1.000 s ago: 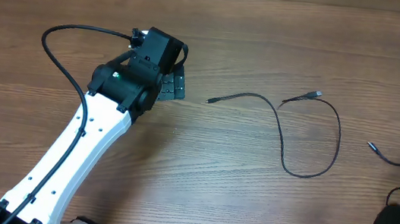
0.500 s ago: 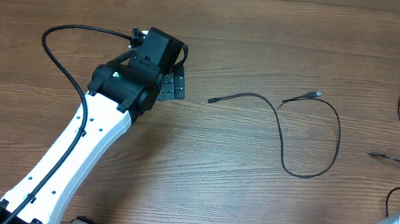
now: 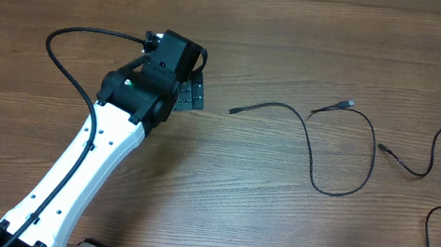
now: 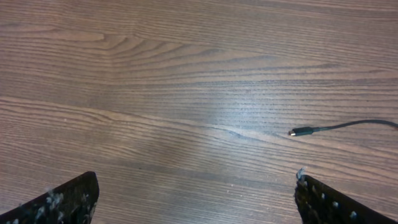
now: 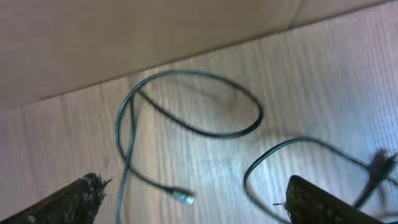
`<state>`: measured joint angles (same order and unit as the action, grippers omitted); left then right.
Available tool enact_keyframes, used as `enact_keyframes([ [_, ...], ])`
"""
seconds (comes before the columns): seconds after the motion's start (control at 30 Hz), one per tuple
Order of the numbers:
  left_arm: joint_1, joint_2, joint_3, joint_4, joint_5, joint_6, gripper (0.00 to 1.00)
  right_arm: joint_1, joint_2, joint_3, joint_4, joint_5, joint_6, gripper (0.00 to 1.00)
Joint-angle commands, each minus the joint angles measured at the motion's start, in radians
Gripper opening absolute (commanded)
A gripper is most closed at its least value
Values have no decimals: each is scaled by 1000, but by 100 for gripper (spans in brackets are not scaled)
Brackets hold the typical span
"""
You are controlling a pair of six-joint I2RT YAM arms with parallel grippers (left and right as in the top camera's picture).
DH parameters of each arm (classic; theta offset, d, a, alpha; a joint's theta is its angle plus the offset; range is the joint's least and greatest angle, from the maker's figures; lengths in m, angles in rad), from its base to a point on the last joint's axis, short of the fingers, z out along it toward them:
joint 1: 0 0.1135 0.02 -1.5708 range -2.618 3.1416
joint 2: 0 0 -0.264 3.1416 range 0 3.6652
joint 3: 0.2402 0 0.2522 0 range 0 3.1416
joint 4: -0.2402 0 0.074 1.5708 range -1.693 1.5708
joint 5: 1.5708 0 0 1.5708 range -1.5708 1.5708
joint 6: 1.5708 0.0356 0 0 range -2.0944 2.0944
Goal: Untangle cables
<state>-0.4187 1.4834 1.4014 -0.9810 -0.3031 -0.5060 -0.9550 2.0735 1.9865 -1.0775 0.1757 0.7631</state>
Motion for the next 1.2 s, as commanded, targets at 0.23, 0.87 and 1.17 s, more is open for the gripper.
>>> enact_keyframes([
  [0.23, 0, -11, 9, -2, -3, -11, 100, 166, 5, -5, -82, -589, -469, 100],
  [0.87, 0, -11, 9, -2, -3, -11, 100, 651, 5, -472, -65, -439, -1401, 100],
  [1.17, 0, -11, 9, -2, -3, -11, 100, 654, 4, -566, 96, -417, -1415, 4],
])
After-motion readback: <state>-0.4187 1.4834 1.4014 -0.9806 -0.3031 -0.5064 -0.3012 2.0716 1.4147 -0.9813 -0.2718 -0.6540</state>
